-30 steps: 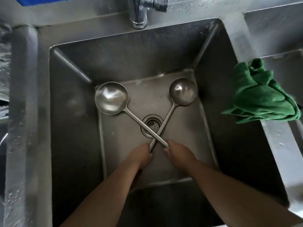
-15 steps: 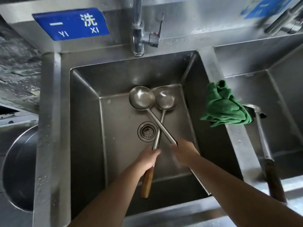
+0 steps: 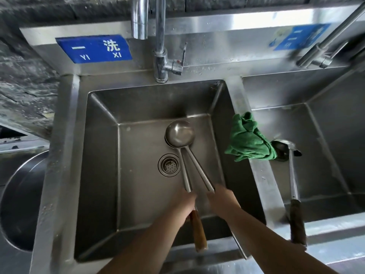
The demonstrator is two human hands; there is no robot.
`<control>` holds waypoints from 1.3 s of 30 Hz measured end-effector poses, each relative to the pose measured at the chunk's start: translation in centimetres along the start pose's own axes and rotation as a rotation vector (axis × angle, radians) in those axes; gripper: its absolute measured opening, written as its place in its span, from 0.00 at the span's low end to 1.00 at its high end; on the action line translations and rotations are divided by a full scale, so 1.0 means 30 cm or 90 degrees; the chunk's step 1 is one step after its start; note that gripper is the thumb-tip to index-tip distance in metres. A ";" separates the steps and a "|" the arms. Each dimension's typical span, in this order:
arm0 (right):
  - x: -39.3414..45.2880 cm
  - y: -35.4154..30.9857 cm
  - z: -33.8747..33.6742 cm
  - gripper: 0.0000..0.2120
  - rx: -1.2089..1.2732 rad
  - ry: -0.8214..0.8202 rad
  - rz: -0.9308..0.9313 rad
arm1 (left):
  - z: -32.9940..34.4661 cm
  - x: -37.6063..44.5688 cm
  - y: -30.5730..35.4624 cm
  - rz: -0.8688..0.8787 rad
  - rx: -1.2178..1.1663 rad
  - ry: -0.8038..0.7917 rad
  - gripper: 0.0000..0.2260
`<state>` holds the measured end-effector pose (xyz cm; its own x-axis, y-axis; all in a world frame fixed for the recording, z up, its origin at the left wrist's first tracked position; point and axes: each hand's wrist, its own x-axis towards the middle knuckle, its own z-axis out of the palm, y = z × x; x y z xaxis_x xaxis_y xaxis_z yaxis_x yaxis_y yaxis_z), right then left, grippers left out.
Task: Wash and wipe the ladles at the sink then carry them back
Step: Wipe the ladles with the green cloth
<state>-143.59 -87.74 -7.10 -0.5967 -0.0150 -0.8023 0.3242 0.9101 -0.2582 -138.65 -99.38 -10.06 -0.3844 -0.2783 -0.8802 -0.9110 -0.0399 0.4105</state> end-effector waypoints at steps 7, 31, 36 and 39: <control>-0.002 -0.011 -0.043 0.28 -0.028 -0.056 -0.048 | 0.024 -0.002 -0.026 -0.051 -0.176 -0.076 0.25; -0.005 0.113 -0.094 0.05 0.362 -0.174 0.012 | 0.111 0.086 0.116 0.081 -0.079 -0.090 0.07; 0.013 0.135 -0.087 0.06 0.363 -0.134 -0.005 | 0.162 0.156 0.115 0.078 -0.042 -0.118 0.11; 0.022 0.142 -0.087 0.11 0.314 -0.110 -0.020 | 0.179 0.186 0.099 0.032 -0.087 -0.118 0.21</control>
<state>-144.54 -82.80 -7.33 -0.4953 -0.1455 -0.8564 0.6405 0.6049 -0.4732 -144.31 -95.91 -15.03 -0.4606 -0.1030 -0.8816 -0.8664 -0.1637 0.4718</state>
